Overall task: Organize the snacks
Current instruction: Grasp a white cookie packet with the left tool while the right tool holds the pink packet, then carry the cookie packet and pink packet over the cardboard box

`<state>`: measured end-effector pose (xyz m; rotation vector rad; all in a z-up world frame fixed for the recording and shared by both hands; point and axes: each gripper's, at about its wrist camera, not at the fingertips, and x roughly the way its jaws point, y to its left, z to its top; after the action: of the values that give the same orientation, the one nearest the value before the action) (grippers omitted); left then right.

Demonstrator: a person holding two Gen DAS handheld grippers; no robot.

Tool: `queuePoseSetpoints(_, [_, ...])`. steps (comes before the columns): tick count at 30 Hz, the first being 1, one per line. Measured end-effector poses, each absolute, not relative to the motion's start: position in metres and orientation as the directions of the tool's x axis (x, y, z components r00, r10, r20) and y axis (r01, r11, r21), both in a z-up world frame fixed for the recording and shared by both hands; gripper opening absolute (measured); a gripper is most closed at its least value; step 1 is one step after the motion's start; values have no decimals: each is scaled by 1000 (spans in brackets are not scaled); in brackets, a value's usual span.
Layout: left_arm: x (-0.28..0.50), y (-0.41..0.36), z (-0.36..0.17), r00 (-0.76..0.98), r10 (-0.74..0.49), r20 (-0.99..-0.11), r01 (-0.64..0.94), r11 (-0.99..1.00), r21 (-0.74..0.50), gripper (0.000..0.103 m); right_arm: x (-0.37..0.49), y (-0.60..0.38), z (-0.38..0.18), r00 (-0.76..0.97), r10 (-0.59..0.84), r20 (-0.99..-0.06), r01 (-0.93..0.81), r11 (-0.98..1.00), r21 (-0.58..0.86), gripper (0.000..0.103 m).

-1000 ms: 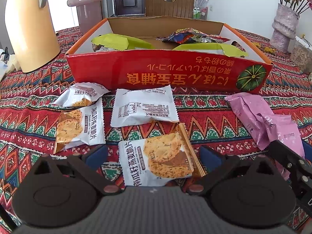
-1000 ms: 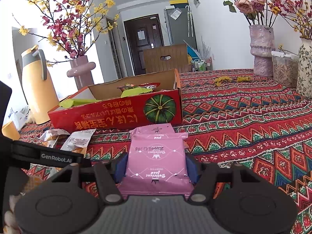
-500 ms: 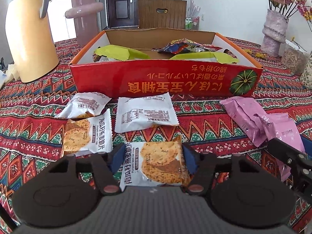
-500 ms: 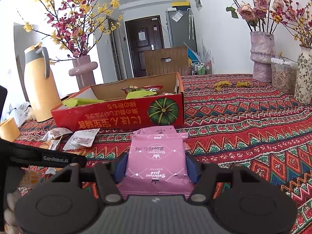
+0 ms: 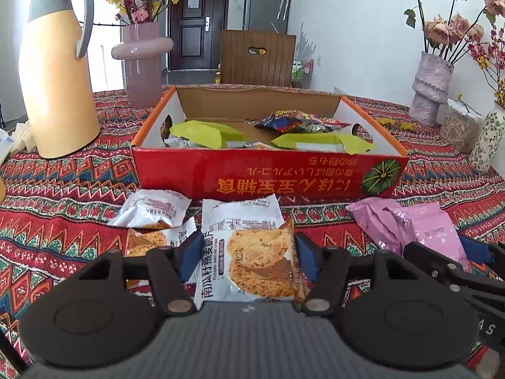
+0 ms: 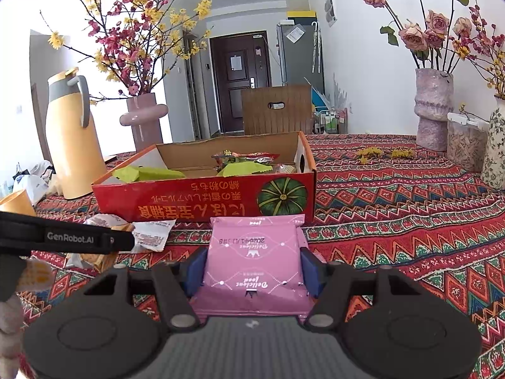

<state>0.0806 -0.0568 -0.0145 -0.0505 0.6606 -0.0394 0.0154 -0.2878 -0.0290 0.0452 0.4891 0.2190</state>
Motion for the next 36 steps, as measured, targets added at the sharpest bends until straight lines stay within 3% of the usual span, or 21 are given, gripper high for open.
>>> queuePoseSetpoints(15, [100,-42,28,868,-46,-494,19,998,-60,64,50,-265,-1,886,232,-402,-227,972,62,61])
queuePoseSetpoints(36, [168,-26,46,892,-15,-452,-21,997,-74,64,133,-240,24,897,254,-361,-251,966,56,61])
